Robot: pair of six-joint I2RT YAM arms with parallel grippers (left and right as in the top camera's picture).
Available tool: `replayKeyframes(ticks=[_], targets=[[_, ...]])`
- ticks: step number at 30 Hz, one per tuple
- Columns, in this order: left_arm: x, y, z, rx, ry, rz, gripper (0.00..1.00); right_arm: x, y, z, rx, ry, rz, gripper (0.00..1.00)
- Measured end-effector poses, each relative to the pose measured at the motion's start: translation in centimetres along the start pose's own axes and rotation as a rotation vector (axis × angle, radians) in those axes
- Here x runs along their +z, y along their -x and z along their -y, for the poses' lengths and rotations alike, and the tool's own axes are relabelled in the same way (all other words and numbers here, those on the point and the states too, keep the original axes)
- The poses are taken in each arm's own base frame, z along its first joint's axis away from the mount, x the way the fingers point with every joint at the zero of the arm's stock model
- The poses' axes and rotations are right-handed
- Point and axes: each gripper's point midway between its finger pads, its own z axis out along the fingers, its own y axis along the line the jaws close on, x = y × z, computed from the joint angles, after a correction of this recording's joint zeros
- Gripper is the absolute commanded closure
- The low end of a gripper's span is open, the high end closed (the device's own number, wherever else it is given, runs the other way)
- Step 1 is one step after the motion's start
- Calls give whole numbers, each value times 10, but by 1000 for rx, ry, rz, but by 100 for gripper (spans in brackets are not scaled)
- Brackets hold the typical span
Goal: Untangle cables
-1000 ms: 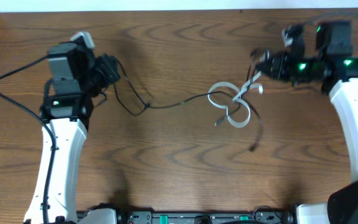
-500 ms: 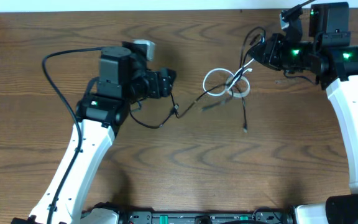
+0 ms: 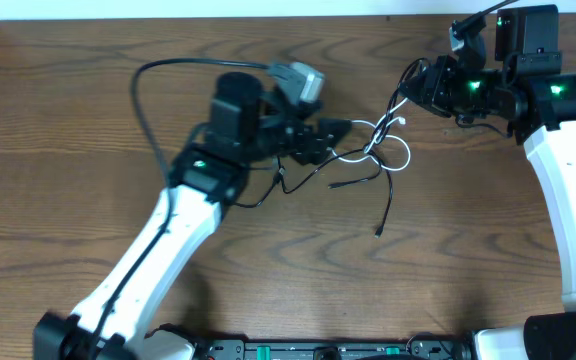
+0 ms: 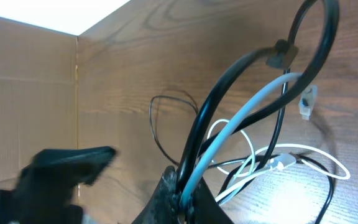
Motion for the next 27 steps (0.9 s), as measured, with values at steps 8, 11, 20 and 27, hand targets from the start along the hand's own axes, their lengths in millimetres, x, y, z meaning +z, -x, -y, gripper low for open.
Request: replayKeyframes(ticks=[8,11,20,27], targets=[[55,-20,24,53,-152,-18,43,0,-3,-3,4,16,-16,99],[61,-26,24,48,-161,-32,46,0,-4,-3,6,20,-22,99],[61,-22,24,60,-167,-14,55,2,-10,-7,-2,27,-41,99],[61,-24,26,57,-176,-20,66,2,-11,-8,-11,30,-45,99]])
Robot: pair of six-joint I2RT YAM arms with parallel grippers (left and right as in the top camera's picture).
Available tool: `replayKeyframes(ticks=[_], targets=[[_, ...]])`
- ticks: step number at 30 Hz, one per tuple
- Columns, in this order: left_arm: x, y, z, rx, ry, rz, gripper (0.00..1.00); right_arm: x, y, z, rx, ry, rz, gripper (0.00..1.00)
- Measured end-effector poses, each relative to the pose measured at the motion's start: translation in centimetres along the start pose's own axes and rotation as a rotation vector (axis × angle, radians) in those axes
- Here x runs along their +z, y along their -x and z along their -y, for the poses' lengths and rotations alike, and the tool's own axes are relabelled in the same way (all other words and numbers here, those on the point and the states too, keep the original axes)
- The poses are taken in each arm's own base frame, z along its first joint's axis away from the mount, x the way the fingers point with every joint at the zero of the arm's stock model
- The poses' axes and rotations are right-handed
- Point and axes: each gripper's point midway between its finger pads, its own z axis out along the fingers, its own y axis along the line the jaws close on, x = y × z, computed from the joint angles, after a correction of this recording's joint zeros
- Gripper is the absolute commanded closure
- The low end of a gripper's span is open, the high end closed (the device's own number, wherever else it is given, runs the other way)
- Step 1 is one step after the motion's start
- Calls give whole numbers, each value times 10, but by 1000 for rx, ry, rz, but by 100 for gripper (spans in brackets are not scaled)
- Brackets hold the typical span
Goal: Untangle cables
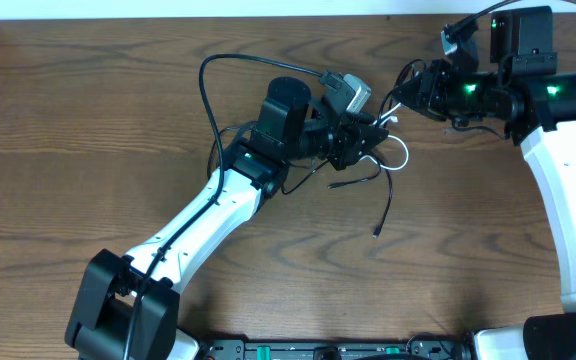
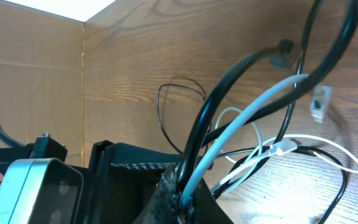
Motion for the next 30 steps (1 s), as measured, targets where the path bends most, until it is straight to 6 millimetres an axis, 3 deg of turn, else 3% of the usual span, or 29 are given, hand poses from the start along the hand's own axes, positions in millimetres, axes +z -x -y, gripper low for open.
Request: replayKeyframes(ticks=[2,11,13,15,17,18,21,24,30], targets=[[0,-1,0,-1,-2,-3,91,0,0,0,-1,0,0,99],[0,-2,5,-4,-30,-10,93,0,1,3,-2,-15,5,96],[-1,-2,5,-7,-31,-10,93,0,1,12,9,-66,15,84],[-2,-1,2,-26,-27,-5,93,-2,1,27,20,-152,32,64],[-6,3,-3,-70,-15,7,92,-5,1,46,34,-261,51,36],[-10,7,-7,-100,-6,17,93,-8,1,56,42,-317,59,29],[-33,26,-20,-229,32,75,93,-15,2,76,45,-432,81,25],[-55,44,-29,-353,56,139,93,-16,4,82,5,-463,79,24],[-91,64,-54,-722,84,247,93,-1,-8,58,-252,-305,-40,20]])
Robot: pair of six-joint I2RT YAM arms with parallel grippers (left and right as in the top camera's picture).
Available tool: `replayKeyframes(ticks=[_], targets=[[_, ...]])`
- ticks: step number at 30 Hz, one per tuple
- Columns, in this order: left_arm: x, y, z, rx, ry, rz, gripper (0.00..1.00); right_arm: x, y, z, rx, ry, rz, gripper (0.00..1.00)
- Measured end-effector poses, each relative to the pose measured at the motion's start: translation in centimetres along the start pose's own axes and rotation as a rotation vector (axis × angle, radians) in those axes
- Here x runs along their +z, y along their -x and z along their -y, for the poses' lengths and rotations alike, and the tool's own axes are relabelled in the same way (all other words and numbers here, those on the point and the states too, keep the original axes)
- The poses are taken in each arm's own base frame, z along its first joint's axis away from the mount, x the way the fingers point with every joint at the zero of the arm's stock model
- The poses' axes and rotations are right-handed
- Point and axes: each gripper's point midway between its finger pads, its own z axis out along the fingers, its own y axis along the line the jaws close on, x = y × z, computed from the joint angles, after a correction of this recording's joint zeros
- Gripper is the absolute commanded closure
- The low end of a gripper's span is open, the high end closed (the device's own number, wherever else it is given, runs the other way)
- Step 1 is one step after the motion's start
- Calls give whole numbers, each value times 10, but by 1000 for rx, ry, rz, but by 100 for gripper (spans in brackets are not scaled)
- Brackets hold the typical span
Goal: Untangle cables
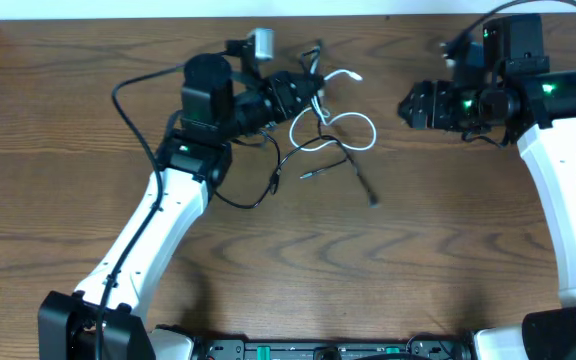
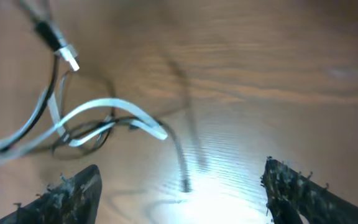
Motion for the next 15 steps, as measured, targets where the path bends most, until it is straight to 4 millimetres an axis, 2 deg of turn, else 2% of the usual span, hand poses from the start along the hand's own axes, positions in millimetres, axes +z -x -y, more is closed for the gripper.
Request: replayKeyframes(ticks=[2,5,6,8,11,15], targets=[[-2,4,-1,-120,1,10,93,6,-3,-12,-84,62,-24,21],[-2,6,2,-235,-12,17,93,27,-11,-26,-195,139,-79,24],[-2,6,3,-284,-16,18,93,42,-13,-29,-229,164,-108,28],[-2,7,4,-331,-21,20,93,64,-16,-29,-249,181,-143,22],[-2,8,4,-379,-24,21,93,107,-13,-13,-164,135,-180,22],[-2,9,7,-396,-34,25,93,146,-16,18,17,16,-220,30]])
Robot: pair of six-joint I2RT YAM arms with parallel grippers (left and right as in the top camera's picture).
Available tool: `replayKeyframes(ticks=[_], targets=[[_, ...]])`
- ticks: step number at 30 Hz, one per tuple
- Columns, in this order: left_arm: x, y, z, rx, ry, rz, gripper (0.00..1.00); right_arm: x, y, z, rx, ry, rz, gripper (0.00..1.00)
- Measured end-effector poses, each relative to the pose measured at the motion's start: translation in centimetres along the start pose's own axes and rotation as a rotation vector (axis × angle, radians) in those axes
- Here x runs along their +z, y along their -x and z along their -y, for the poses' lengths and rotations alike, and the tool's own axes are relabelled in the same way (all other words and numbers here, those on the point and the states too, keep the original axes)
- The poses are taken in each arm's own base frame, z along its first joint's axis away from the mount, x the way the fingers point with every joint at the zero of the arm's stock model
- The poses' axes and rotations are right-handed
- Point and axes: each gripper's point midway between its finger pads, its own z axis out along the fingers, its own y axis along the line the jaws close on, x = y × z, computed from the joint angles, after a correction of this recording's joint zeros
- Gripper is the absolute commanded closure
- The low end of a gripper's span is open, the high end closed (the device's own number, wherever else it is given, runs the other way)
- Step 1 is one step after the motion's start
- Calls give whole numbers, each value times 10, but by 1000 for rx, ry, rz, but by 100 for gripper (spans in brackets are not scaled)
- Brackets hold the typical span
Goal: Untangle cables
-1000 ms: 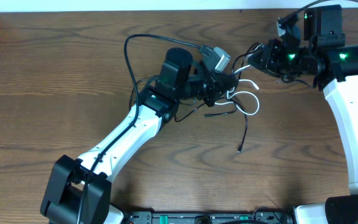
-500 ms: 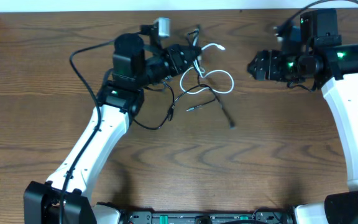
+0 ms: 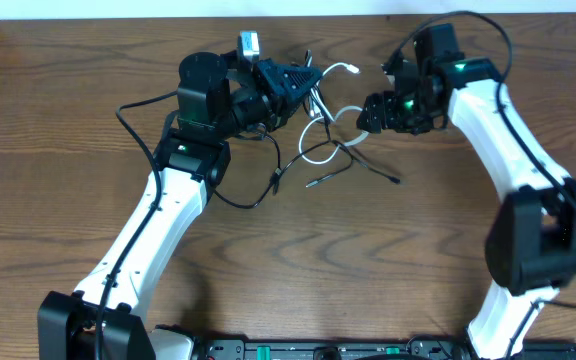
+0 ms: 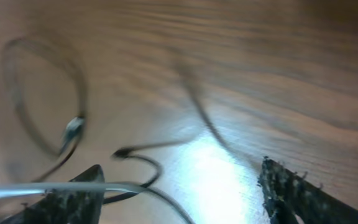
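A tangle of cables lies at the far middle of the table. It has a white cable (image 3: 340,143) in a loop, a thicker black cable (image 3: 373,170) trailing right and a thin black cable (image 3: 268,185) trailing left. My left gripper (image 3: 306,85) is shut on strands at the top of the tangle and holds them lifted. Just right of the white loop, my right gripper (image 3: 370,112) stands wide open. In the blurred right wrist view, the right gripper (image 4: 182,199) holds nothing. The white cable (image 4: 104,186) crosses in front of its left finger, with a black cable (image 4: 143,163) beyond.
The wooden table (image 3: 438,260) ends at a white back wall close behind the tangle. A cardboard side wall stands at the far left. The left arm's own black lead (image 3: 133,115) loops out over the table left of the arm.
My right gripper has moved left, from well clear of the tangle to just beside the white loop, still open. The left gripper still holds the tangle, which has shifted a little.
First my right gripper was shut on black and white cables, with the left gripper beside the tangle. Then the left gripper was in among the strands. Later the right gripper was open and empty, and the tangle was further left in the left gripper. Now the right gripper is beside it.
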Motion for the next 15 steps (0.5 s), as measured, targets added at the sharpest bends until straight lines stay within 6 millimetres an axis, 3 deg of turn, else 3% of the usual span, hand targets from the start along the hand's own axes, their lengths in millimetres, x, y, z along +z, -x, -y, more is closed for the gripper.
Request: replayKeyframes(ticks=[3,7,10,15], targets=[[0,2,9,17,-33,7,93,28,-9,27,147,-92,-59,34],[-4,10,14,34,-54,28,93,47,-34,61,293,-231,-154,35],[-14,27,11,49,-51,69,92,44,-52,89,375,-343,-211,35],[-34,57,6,45,-43,142,93,26,-63,125,454,-462,-231,34]])
